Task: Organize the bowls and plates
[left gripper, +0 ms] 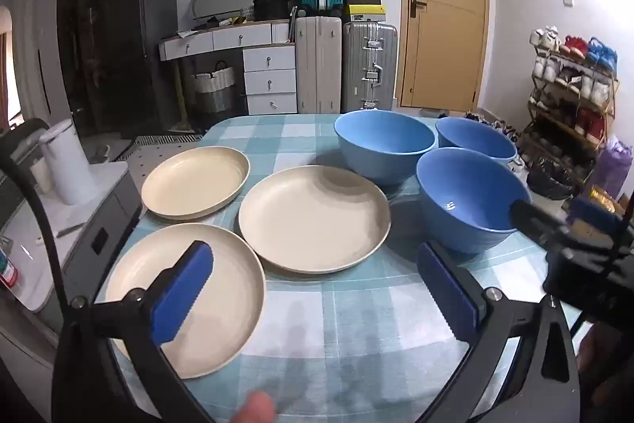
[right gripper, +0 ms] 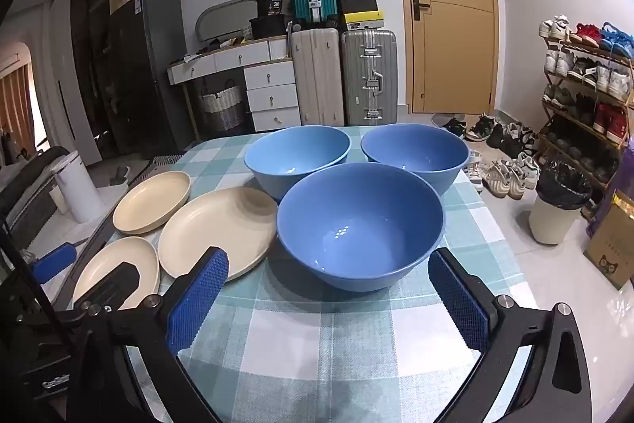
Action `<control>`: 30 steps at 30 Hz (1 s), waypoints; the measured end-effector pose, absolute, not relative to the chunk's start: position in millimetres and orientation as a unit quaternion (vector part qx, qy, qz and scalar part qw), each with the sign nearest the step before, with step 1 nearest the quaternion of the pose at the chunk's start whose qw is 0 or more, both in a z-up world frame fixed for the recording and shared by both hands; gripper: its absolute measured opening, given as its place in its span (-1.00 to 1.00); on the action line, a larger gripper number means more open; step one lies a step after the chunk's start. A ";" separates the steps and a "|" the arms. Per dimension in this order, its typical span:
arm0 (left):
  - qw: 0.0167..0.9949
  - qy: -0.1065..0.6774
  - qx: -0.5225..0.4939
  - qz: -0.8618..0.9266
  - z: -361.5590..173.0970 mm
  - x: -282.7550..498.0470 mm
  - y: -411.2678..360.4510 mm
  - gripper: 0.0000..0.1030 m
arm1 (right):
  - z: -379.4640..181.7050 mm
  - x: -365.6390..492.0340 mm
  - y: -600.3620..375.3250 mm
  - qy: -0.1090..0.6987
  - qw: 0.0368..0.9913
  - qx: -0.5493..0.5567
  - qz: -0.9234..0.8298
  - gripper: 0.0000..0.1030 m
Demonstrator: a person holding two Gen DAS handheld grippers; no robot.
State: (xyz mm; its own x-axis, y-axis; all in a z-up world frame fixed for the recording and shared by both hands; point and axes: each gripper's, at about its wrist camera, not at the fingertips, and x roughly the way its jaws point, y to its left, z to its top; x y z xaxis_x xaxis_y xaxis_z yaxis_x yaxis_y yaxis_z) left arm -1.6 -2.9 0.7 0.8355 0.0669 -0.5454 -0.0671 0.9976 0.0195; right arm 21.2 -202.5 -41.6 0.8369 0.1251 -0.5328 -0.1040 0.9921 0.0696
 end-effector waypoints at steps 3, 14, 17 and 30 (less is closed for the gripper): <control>0.953 0.300 0.010 0.050 -2.2 -5.3 -10.2 1.00 | -41.5 22.2 -202.1 0.281 0.957 0.023 0.065 0.99; 0.948 0.307 -0.010 0.081 -7.7 8.3 12.1 1.00 | -39.3 19.0 -205.0 0.276 0.959 0.030 0.063 0.99; 0.947 0.293 0.011 0.127 -5.9 8.4 12.7 1.00 | -38.9 18.4 -204.7 0.276 0.959 0.030 0.063 0.99; 0.960 0.224 0.004 0.166 10.1 -0.3 20.8 1.00 | -34.4 20.9 -203.7 0.270 0.960 0.031 0.066 0.99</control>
State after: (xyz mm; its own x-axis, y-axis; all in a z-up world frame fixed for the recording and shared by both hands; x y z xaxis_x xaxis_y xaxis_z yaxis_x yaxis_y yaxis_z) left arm -0.3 20.8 10.1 0.8447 0.3205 -0.4288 -0.3167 0.9449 0.0825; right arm 20.9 -203.7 -34.4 0.8456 0.1430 -0.5142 -0.1096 0.9894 0.0949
